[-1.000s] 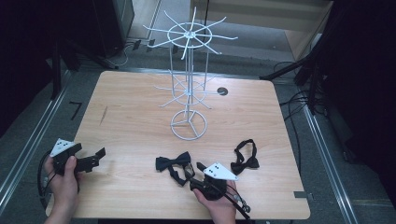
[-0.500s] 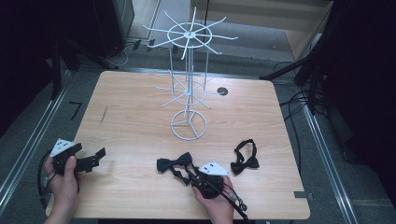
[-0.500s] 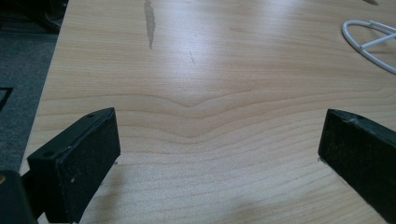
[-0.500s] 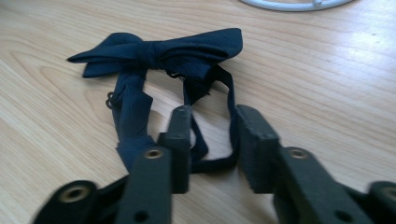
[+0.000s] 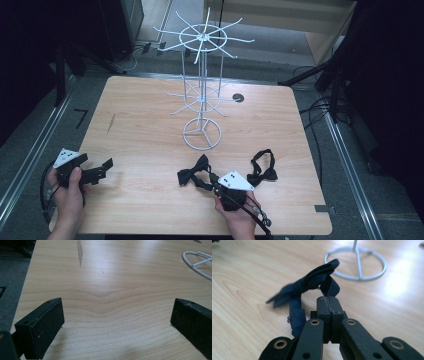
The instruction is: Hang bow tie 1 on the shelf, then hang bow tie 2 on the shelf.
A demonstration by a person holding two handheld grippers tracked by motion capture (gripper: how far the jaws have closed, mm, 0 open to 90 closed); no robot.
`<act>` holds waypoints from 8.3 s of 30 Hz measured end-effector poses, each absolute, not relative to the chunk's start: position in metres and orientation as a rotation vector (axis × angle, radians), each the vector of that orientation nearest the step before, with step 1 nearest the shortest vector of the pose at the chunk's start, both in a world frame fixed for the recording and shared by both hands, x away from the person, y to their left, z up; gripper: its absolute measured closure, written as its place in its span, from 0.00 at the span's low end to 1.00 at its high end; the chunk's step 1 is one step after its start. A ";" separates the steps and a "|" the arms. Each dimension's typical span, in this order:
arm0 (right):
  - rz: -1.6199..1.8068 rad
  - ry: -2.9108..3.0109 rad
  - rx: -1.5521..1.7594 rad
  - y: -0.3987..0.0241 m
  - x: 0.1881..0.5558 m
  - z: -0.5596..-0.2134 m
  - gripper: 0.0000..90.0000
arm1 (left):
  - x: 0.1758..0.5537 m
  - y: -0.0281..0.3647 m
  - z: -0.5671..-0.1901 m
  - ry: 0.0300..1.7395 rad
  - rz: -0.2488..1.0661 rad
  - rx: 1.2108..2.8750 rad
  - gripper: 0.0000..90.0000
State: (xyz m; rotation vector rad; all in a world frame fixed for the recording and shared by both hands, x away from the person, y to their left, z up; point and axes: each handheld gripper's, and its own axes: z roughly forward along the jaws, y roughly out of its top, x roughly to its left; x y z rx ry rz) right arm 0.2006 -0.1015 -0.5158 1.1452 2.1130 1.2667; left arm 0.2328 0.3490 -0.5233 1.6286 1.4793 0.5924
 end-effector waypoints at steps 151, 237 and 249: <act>1.549 1.829 1.072 -0.112 0.254 -0.422 0.24 | 0.232 0.350 -0.523 1.479 0.585 1.619 0.00; 1.036 1.695 1.751 -0.252 0.263 -0.524 0.70 | 0.233 0.349 -0.523 1.479 0.575 1.627 0.00; 1.065 1.729 1.771 -0.255 0.264 -0.524 1.00 | 0.233 0.349 -0.523 1.481 0.576 1.630 0.00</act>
